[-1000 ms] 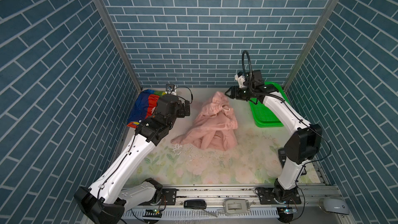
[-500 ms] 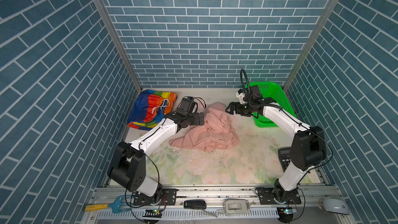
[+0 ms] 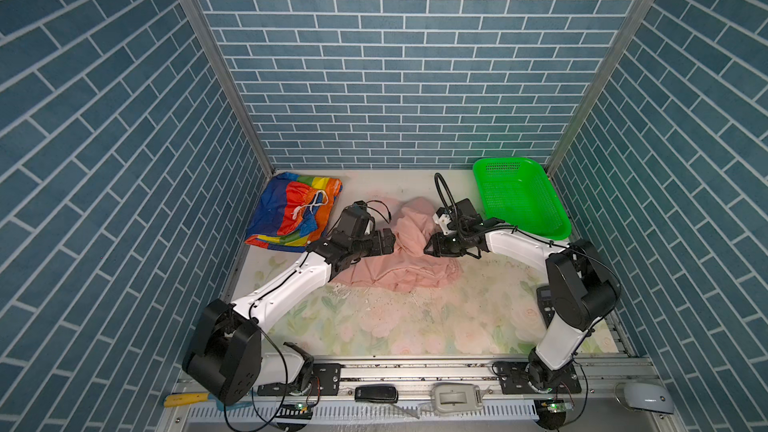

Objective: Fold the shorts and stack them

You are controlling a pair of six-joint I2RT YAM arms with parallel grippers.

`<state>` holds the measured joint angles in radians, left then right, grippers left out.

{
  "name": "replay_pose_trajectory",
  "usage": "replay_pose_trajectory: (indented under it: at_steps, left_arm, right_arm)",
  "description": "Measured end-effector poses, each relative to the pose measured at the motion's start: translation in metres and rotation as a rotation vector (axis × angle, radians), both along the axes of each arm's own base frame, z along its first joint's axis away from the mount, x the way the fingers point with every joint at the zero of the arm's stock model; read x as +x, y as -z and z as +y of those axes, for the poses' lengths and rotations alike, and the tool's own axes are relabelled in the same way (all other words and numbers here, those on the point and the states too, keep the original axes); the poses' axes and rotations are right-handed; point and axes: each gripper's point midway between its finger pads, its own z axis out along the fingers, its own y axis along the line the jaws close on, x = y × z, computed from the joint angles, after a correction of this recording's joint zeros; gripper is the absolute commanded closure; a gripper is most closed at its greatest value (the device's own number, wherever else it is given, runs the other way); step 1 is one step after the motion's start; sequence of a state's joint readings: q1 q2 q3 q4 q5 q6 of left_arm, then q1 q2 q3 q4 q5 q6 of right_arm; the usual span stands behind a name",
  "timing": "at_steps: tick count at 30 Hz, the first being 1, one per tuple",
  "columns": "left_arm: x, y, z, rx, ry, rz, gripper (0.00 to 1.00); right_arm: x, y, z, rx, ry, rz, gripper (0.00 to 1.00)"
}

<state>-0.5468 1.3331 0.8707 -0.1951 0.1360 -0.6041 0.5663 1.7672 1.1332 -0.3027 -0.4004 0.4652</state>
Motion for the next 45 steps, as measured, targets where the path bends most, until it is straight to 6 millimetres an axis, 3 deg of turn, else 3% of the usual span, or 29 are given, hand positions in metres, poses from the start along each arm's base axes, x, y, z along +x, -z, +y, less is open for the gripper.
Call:
replay_pose_trajectory:
  at_steps: [3, 5, 7, 10, 12, 15, 18, 22, 27, 31, 35, 38, 40, 45]
  left_arm:
    - [-0.011, 0.005, -0.017, -0.032, 0.026, 0.009, 0.00]
    - [-0.016, 0.006, -0.024, -0.044, 0.039, 0.013, 0.00]
    - [-0.021, 0.007, -0.028, -0.049, 0.050, 0.017, 0.00]
    - [-0.026, 0.006, -0.024, -0.053, 0.042, 0.013, 0.00]
    - [-0.030, 0.002, -0.019, -0.057, 0.033, -0.002, 0.00]
    - [-0.033, -0.005, -0.014, -0.062, 0.023, -0.025, 0.00]
    - [-0.033, -0.005, -0.012, -0.060, 0.018, -0.030, 0.00]
    - [-0.035, -0.001, -0.010, -0.048, 0.017, -0.020, 0.00]
    - [-0.035, 0.000, -0.008, -0.023, 0.018, -0.025, 0.00]
    - [-0.029, -0.010, -0.001, -0.006, -0.002, -0.063, 0.00]
    - [-0.022, -0.032, 0.019, -0.036, -0.064, -0.117, 0.00]
    - [-0.016, -0.048, 0.038, -0.065, -0.122, -0.158, 0.00]
    - [-0.016, -0.051, 0.048, -0.075, -0.149, -0.166, 0.00]
    - [-0.020, -0.036, 0.056, -0.066, -0.166, -0.128, 0.00]
  right_arm:
    - [0.011, -0.005, 0.005, 0.011, 0.012, -0.005, 1.00]
    - [0.025, -0.022, 0.012, 0.035, 0.024, -0.034, 1.00]
    - [0.041, -0.050, 0.020, 0.077, 0.026, -0.083, 1.00]
    - [0.079, -0.115, 0.023, 0.167, 0.057, -0.201, 1.00]
    - [0.105, -0.160, 0.012, 0.213, 0.097, -0.284, 1.00]
    - [0.133, -0.211, -0.012, 0.262, 0.158, -0.374, 1.00]
    - [0.149, -0.234, -0.034, 0.293, 0.210, -0.403, 1.00]
    - [0.158, -0.225, -0.048, 0.287, 0.245, -0.368, 1.00]
    - [0.148, -0.202, -0.033, 0.274, 0.216, -0.290, 1.00]
    - [0.123, -0.196, 0.004, 0.269, 0.133, -0.255, 1.00]
    - [0.086, -0.182, 0.056, 0.266, 0.002, -0.215, 1.00]
    - [0.061, -0.159, 0.087, 0.254, -0.084, -0.164, 0.83]
    - [0.050, -0.136, 0.096, 0.232, -0.119, -0.116, 0.69]
    - [0.036, -0.084, 0.076, 0.148, -0.119, -0.015, 0.33]
